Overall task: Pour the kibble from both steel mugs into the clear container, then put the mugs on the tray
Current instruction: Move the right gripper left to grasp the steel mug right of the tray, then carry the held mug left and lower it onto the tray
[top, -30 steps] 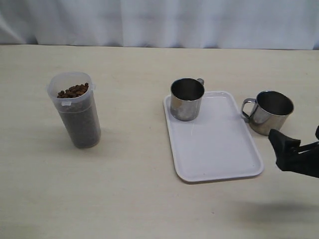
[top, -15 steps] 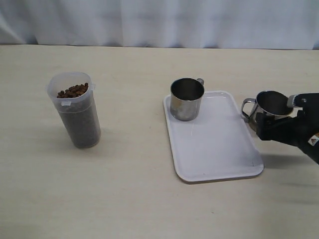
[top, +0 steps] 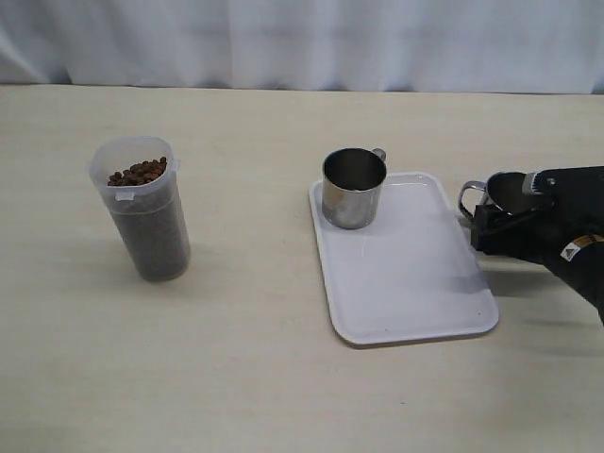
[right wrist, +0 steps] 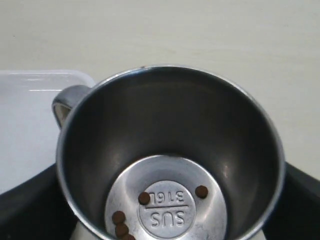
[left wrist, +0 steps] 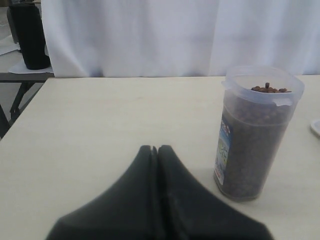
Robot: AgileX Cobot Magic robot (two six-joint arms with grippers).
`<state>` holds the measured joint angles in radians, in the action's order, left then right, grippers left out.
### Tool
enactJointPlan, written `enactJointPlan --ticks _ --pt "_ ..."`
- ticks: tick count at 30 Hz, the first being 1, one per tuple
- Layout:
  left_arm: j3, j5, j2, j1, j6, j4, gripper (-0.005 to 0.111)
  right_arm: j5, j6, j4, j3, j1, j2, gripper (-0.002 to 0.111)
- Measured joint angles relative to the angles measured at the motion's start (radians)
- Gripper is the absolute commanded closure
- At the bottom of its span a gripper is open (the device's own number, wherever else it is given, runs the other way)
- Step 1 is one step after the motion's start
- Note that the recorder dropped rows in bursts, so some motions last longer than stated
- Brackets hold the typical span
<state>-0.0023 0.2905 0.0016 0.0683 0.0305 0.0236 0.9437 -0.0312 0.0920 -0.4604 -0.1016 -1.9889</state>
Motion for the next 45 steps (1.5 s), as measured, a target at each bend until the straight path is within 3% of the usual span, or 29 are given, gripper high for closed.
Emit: enactJointPlan --ticks 5,11,19,23,26,30,33,35,45 --pt "0.0 0.0 0.0 0.0 0.0 0.0 0.107 0.015 -0.019 0.002 0.046 0.0 0.028 0.104" --pt "0.0 0.0 0.0 0.0 0.0 0.0 0.107 0.204 -0.031 0.063 0.14 0.0 0.078 0.104" --pt "0.0 0.0 0.0 0.0 0.0 0.0 0.107 0.211 -0.029 0.545 0.113 0.0 0.069 0.104" --pt "0.0 0.0 0.0 0.0 0.0 0.0 0.107 0.15 0.019 0.611 0.075 0.0 0.029 0.102" --pt "0.0 0.0 0.0 0.0 0.0 0.0 0.107 0.136 0.039 0.614 0.061 0.0 0.014 0.083" --pt "0.0 -0.002 0.0 0.0 0.0 0.0 0.107 0.122 0.048 0.614 0.057 0.0 0.009 0.033" --pt "0.0 -0.002 0.0 0.0 0.0 0.0 0.107 0.115 0.061 0.618 0.057 0.0 0.008 0.01" --pt "0.0 -0.002 0.0 0.0 0.0 0.0 0.107 0.115 0.083 0.62 0.055 0.0 0.008 0.005" --pt "0.0 -0.002 0.0 0.0 0.0 0.0 0.107 0.115 0.15 0.598 0.117 0.0 0.153 0.005"
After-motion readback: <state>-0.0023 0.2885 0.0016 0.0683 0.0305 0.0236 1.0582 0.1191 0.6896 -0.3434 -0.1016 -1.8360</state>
